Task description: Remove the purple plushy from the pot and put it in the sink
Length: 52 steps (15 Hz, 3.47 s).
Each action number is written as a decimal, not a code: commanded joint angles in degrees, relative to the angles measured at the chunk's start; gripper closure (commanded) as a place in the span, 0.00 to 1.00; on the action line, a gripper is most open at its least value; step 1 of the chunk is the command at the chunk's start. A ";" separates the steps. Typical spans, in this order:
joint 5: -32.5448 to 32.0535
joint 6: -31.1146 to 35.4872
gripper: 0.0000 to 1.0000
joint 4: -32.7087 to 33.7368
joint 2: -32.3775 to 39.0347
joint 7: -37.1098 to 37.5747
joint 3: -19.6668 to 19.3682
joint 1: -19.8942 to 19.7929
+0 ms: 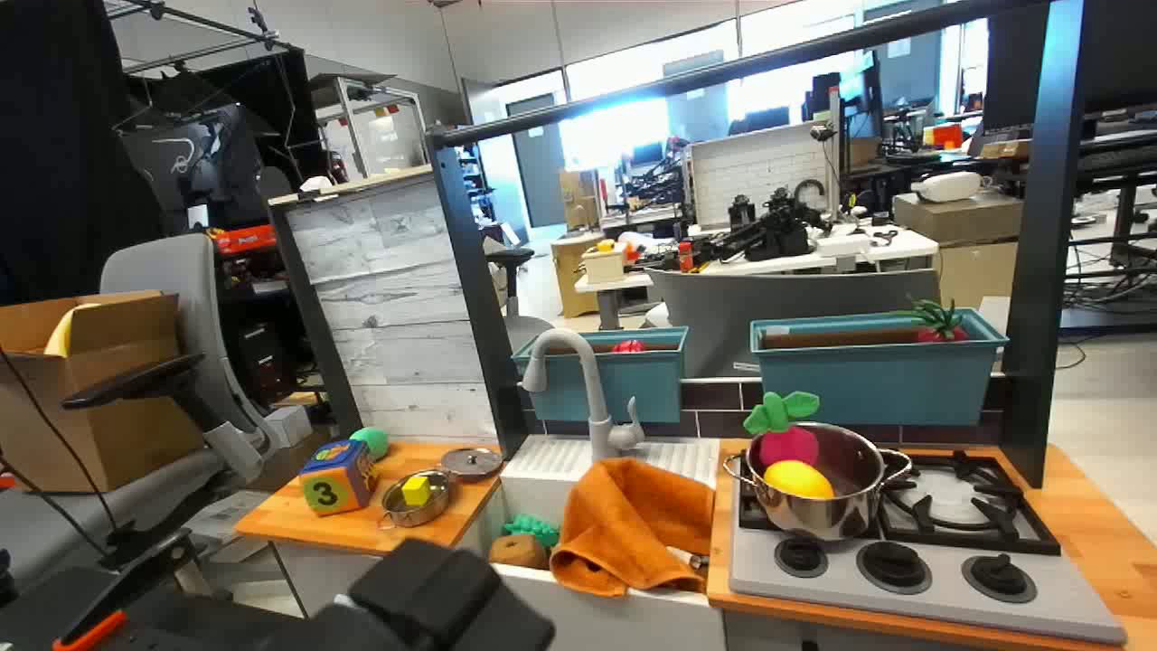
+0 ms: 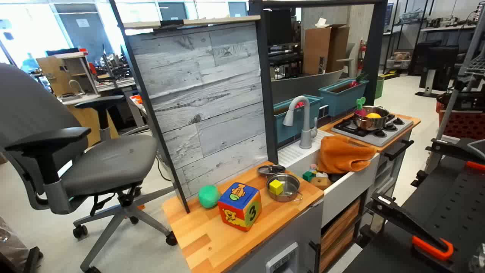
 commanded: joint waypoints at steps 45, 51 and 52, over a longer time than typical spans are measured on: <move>13.37 48.29 0.00 13.37 52.89 -13.57 -0.94 -14.40; 19.00 45.66 0.00 24.14 62.40 -18.52 4.78 -21.04; 20.20 46.01 0.00 26.42 64.22 -18.24 6.03 -21.63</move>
